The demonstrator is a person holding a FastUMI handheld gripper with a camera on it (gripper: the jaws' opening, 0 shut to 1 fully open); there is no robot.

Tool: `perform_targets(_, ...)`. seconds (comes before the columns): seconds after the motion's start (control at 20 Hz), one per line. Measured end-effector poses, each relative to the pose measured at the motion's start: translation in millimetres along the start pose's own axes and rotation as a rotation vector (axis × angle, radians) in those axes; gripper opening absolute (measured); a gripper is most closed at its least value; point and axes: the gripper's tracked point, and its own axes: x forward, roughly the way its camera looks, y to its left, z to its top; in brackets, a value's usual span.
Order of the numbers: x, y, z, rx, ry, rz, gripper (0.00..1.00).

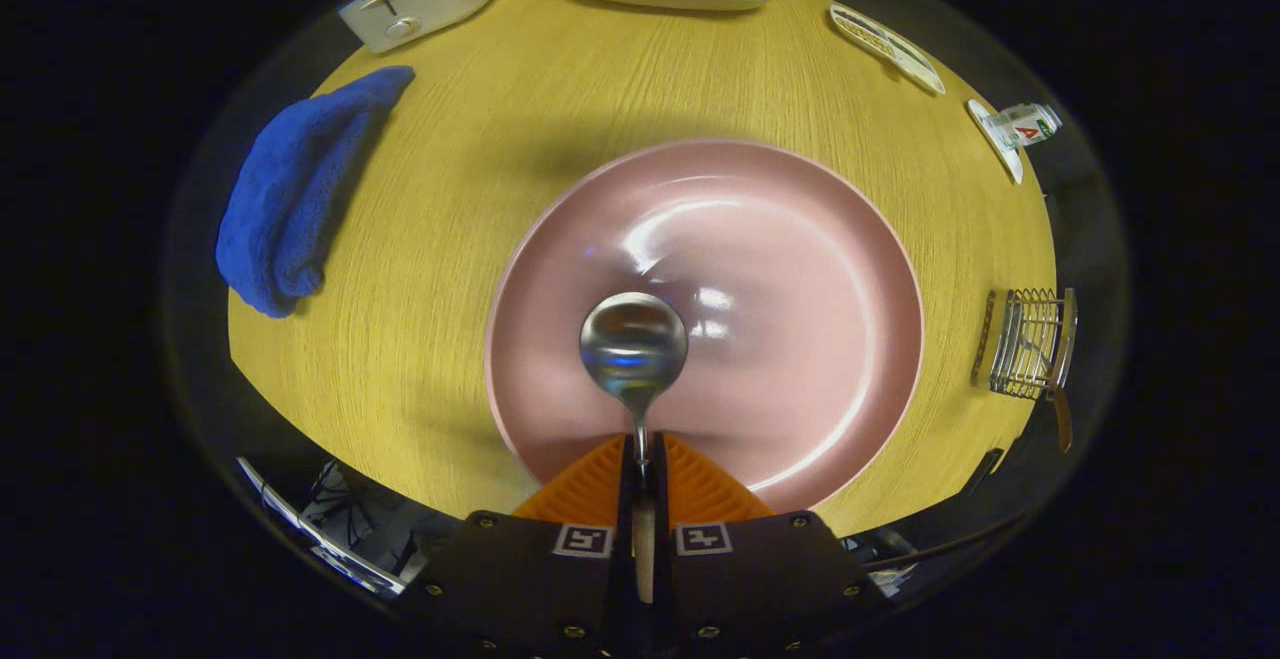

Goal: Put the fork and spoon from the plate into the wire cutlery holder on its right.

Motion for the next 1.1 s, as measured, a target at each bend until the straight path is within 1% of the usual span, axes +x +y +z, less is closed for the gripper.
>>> perform_targets(0.2, -15.0, -11.1, 5.0, 0.023, -0.010, -0.035, 0.09)
perform_targets(0.6, -75.0, -47.8, 34.4, 0.132, -0.107, -0.105, 0.09)
perform_targets(0.65, -85.3, -50.4, 43.3, 0.120, -0.134, -0.100, 0.04)
perform_targets(0.7, -82.4, -54.4, 47.4, 0.138, -0.150, -0.096, 0.00)
perform_targets(0.75, -79.8, -54.3, 47.6, 0.159, -0.143, -0.083, 0.00)
perform_targets(0.9, -65.4, -52.1, 40.4, 0.167, -0.105, -0.059, 0.00)
perform_targets(0.95, -58.0, -48.9, 30.0, 0.171, -0.067, -0.048, 0.00)
perform_targets(1.1, -39.7, -50.8, -10.0, 0.152, 0.061, -0.083, 0.00)
